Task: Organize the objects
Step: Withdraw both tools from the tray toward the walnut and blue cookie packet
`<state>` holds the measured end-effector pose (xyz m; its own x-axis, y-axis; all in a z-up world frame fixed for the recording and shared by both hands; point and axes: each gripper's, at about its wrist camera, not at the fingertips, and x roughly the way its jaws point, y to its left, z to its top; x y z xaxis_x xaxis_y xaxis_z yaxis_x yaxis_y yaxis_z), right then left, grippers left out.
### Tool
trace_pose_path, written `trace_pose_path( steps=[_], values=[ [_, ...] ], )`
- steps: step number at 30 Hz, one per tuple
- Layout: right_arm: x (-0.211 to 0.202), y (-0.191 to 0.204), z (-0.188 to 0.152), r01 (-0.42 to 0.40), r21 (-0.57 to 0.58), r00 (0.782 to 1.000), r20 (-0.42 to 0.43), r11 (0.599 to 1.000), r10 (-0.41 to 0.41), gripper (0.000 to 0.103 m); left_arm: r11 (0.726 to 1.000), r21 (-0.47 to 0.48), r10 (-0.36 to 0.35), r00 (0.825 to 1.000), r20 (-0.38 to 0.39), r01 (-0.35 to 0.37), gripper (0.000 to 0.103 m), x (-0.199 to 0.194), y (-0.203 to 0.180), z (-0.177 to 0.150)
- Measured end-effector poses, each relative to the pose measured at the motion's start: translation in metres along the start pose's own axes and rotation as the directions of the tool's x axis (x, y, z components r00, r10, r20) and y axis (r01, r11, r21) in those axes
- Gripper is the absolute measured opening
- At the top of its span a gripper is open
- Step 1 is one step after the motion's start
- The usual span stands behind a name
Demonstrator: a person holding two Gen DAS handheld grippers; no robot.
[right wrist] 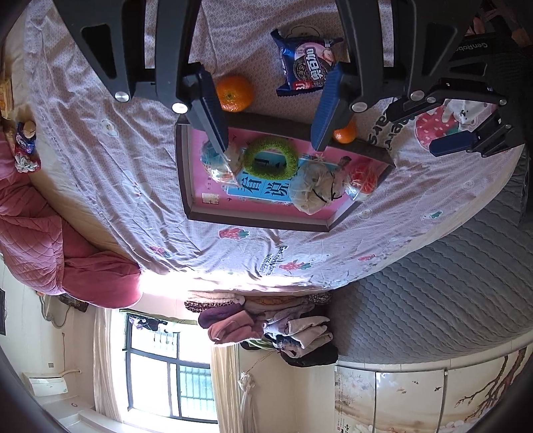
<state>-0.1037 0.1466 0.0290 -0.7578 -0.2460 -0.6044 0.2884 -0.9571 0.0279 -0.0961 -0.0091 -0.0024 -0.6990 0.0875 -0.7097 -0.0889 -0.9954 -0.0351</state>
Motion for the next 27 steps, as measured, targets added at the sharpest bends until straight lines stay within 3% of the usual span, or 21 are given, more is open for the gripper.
trace_pose_path(
  steps=[27],
  values=[
    [0.015,0.012,-0.042,-0.031,-0.025,0.991,-0.134,0.999,0.027,0.054,0.998,0.044,-0.044,0.992,-0.116,0.05,0.078,0.012,-0.022,-0.046]
  ],
)
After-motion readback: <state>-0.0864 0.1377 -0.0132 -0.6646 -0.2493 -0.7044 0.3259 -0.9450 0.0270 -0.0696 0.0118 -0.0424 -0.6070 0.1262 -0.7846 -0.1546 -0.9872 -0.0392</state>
